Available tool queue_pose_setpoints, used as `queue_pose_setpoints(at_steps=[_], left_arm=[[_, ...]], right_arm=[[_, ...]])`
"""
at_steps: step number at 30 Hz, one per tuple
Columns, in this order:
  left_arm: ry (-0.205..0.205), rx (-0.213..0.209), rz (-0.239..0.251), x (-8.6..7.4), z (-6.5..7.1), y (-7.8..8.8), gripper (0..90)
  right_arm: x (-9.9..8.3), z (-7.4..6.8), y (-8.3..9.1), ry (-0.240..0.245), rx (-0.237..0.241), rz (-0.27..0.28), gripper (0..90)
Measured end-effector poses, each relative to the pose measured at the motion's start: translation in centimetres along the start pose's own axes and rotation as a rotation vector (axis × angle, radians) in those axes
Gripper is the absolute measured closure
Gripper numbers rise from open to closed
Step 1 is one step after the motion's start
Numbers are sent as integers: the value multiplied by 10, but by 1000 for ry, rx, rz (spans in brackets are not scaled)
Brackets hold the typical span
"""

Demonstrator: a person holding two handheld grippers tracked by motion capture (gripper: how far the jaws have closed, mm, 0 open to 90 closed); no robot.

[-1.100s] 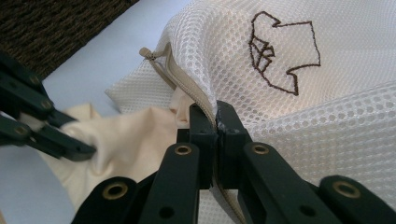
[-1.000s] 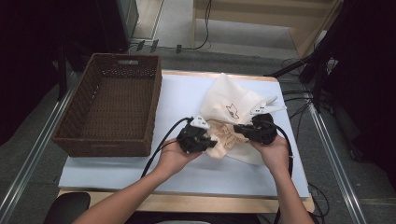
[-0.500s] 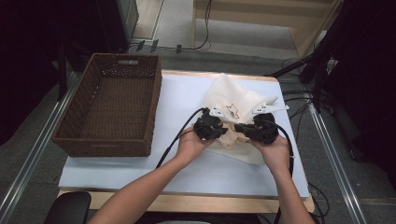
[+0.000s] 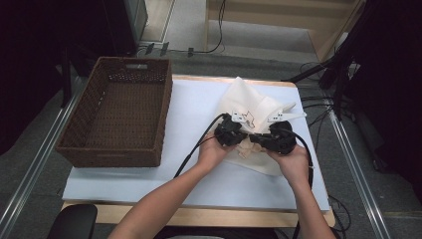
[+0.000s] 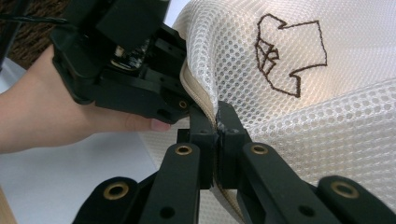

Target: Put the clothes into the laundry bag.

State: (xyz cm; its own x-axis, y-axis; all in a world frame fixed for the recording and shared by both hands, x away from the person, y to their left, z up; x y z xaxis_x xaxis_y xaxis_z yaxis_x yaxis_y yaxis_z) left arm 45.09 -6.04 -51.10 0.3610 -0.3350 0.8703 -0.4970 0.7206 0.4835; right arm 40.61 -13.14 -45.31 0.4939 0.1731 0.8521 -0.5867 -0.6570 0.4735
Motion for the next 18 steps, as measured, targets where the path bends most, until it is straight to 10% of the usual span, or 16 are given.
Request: queue_pose_setpoints(at_steps=[18], left_arm=[[68,-123,-60,7,12,45,352]], right_arm=[[0,4,1,-3,-12,7,892]])
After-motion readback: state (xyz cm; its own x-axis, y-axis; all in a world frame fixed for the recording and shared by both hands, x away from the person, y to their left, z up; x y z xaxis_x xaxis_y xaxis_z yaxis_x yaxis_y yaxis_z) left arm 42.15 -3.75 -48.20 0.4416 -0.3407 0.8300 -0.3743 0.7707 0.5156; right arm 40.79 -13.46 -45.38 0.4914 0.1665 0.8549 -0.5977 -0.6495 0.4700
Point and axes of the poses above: each handheld gripper's, and its own axes: y roughly backward along the jaws, x roughly out of its top, z roughly to its right, the point moved 9 cm from there along -y, roughly forward along the jaws, and after that the axes turned 13 degrees about z, right-handed, at the moved point
